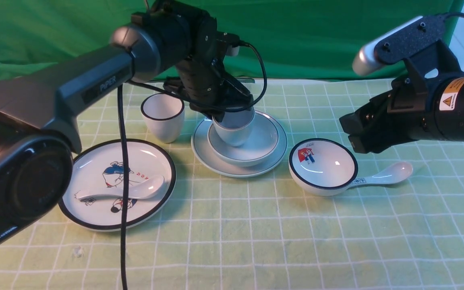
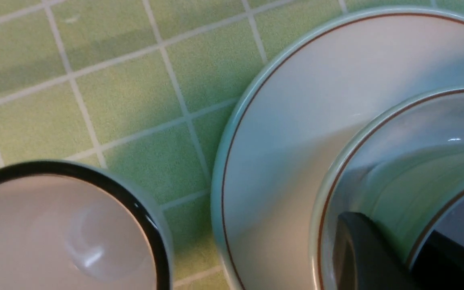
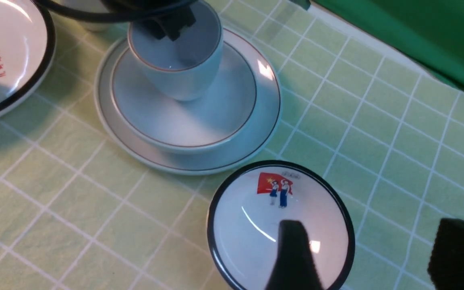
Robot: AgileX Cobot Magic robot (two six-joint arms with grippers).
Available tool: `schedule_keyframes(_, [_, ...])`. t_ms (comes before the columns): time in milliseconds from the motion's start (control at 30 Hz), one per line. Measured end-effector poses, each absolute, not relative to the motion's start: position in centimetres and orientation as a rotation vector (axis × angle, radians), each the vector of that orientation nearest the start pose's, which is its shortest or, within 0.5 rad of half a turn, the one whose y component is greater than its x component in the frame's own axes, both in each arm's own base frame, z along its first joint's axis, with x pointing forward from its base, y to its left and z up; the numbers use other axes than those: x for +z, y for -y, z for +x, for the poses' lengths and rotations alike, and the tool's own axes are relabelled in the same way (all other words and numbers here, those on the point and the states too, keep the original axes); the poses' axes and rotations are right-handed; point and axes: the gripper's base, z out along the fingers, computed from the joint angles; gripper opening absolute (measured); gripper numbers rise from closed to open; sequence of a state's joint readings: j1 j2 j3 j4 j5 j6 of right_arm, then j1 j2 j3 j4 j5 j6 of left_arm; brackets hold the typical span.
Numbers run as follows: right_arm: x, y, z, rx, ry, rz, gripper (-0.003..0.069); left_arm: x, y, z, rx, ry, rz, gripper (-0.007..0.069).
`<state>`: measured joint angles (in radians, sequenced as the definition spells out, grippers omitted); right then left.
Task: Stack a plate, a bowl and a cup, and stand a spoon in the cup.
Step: Use the left arm to put the blue teacup into the blue rice bowl in the middle, then use the left arm to grab a blue soup spoon
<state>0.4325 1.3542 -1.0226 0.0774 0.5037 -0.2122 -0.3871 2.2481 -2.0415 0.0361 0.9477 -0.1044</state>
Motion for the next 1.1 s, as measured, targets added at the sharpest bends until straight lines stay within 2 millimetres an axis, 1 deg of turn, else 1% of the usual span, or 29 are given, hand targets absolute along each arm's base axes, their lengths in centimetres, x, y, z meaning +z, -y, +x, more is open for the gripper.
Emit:
schedule_keyframes(200, [30.6,-12.6,26.4,0.189,-2.218,-0.678,0.0475,22.9,19.3,46.0,-0.244,-2.68,0.363,0.0038])
schedule_keyframes(333, [30.6,-12.6,26.4,0.19,-2.217,-0.676,0.0475,22.8,19.3,45.9,-0.239,-2.697,0.373,0.0041])
schedule_keyframes(433, [30.6,-12.6,26.4,0.19,-2.217,-0.676,0.0475,22.8,19.1,46.0,-0.214,-2.692,0.365,0.007])
schedule_keyframes(533, [30.6,-12.6,26.4,0.191,-2.218,-0.674,0.0475,22.9,19.1,46.2,-0.212,-2.671,0.355,0.0137])
schedule_keyframes(567, [30.6,-12.6,26.4,0.191,-2.219,-0.673,0.0475,22.9,19.2,46.2,-0.214,-2.661,0.354,0.02])
schedule_keyframes(633, [30.6,-12.6,26.4,0.191,-2.219,-0.673,0.0475,22.9,19.2,46.3,-0.221,-2.654,0.352,0.0285])
schedule_keyframes(700, [30.6,-12.6,26.4,0.191,-2.219,-0.673,0.0475,23.2,19.2,46.3,-0.225,-2.647,0.351,0.0365])
schedule_keyframes(733, [30.6,-12.6,26.4,0.191,-2.219,-0.673,0.0475,23.4,19.2,46.2,-0.228,-2.642,0.35,0.0387])
schedule_keyframes(800, [30.6,-12.6,26.4,0.191,-2.219,-0.673,0.0475,24.5,19.1,45.9,-0.234,-2.622,0.348,0.0451])
schedule_keyframes(900, [30.6,-12.6,26.4,0.191,-2.219,-0.673,0.0475,26.9,18.8,45.3,-0.242,-2.576,0.349,0.0484])
schedule_keyframes(1000, [30.6,-12.6,26.4,0.191,-2.221,-0.674,0.0475,30.5,18.2,43.8,-0.242,-2.528,0.381,0.0477])
schedule_keyframes(1033, [30.6,-12.6,26.4,0.191,-2.222,-0.674,0.0475,30.7,18.2,43.7,-0.241,-2.531,0.381,0.0472])
schedule_keyframes(1067, [30.6,-12.6,26.4,0.191,-2.227,-0.676,0.0475,32.0,17.8,42.8,-0.242,-2.526,0.386,0.0452])
schedule_keyframes(1100, [30.6,-12.6,26.4,0.19,-2.229,-0.677,0.0475,32.6,17.6,42.3,-0.24,-2.526,0.391,0.044])
